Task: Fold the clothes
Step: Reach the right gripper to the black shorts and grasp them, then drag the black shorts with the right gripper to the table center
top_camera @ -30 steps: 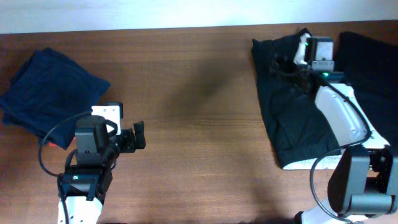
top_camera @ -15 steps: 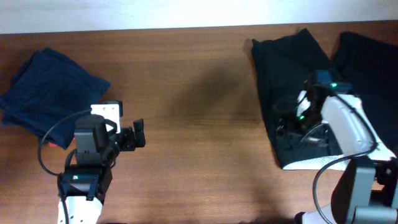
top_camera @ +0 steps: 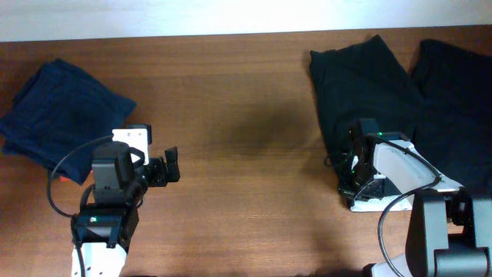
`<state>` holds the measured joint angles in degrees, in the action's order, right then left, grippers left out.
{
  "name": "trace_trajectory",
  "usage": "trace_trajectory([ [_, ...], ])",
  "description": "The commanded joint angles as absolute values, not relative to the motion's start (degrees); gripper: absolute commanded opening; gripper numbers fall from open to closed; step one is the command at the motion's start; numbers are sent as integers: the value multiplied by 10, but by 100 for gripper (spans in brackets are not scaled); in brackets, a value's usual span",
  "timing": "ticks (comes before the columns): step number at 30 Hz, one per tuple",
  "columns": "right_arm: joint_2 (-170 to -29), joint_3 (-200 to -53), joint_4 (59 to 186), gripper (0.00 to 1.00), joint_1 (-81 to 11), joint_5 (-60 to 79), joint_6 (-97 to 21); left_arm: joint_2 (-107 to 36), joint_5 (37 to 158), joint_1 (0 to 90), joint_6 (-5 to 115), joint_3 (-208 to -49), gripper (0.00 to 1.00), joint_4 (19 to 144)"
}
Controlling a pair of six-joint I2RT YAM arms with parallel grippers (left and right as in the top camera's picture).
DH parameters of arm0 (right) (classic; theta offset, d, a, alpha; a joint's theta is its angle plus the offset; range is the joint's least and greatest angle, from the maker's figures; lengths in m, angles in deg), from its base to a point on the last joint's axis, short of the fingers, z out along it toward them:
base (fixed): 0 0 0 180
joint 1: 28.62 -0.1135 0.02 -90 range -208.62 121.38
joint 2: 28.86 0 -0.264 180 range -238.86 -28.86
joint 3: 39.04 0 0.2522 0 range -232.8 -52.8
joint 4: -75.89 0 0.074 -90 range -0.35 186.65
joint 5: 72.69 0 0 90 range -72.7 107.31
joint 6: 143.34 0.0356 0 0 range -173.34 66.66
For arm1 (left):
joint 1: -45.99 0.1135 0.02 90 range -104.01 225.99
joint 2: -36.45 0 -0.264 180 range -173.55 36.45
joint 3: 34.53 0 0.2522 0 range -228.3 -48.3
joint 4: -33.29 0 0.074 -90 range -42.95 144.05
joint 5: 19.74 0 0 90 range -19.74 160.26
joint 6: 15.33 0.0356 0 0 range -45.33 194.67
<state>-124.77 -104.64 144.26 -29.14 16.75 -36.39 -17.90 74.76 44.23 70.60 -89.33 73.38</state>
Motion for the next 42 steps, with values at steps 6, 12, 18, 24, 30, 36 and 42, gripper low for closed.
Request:
trace_trajectory([
  [6, -1241, -1048, 1304, 4, -419, -170, -419, -180, 780, 440, 709, -904, 99, 729],
  [12, -1240, -1117, 1162, 43, -571, -129, -371, -180, 780, 440, 709, -903, 99, 728],
  [18, -1239, -1226, 1311, 78, -588, 60, -372, -192, 857, 440, 709, -903, 99, 728],
  [24, -1213, -1331, 1486, 99, -530, 219, -342, -266, 957, 437, 702, -903, 99, 725],
  [30, -1188, -1343, 1539, 99, -439, 193, -342, -374, 982, 372, 662, -903, 99, 690],
  [36, -1188, -1342, 1583, 99, -374, 193, -342, -483, 987, 268, 551, -903, 99, 609],
  [42, -1188, -1342, 1603, 99, -347, 193, -344, -577, 990, 186, 470, -903, 99, 464],
])
